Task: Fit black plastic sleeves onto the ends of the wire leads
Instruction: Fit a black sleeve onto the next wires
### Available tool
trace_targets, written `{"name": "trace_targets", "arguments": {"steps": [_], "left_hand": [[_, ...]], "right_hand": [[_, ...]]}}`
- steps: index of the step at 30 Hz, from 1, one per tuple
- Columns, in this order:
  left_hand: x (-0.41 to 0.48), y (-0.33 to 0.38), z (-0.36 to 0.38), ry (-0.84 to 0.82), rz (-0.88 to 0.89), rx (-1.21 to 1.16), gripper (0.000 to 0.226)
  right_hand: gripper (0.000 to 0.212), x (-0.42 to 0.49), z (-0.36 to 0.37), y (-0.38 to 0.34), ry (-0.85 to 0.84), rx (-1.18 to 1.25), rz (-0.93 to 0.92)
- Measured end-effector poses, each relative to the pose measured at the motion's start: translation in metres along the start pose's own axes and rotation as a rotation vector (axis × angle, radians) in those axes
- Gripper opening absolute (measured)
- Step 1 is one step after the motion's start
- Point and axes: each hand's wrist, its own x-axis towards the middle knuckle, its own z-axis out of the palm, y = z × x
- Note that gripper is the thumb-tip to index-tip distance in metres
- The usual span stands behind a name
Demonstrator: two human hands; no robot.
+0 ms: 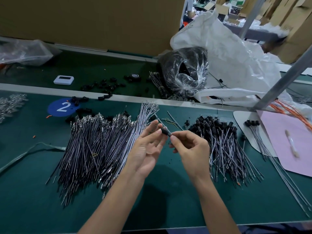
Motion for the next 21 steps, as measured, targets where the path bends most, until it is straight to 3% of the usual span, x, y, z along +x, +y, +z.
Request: {"name": "trace_targets", "arguments": {"steps": [6, 10, 21], "left_hand": [[0.001, 0.001, 0.003, 0.085, -0.001, 0.035, 0.012], [0.003, 0.004, -0.002, 0.139, 0.103, 0.012, 0.016], [0.005, 0.01, -0.005, 0.056, 0.17, -0.031, 0.022]], "right_hand": [[0.014, -0.002, 0.002, -0.002, 0.005, -0.045, -0.025], [0.016, -0.002, -0.011, 0.001, 0.079, -0.184, -0.11], [0.014, -0.008, -0.022, 0.007, 0.054, -0.428, -0.228]]}}
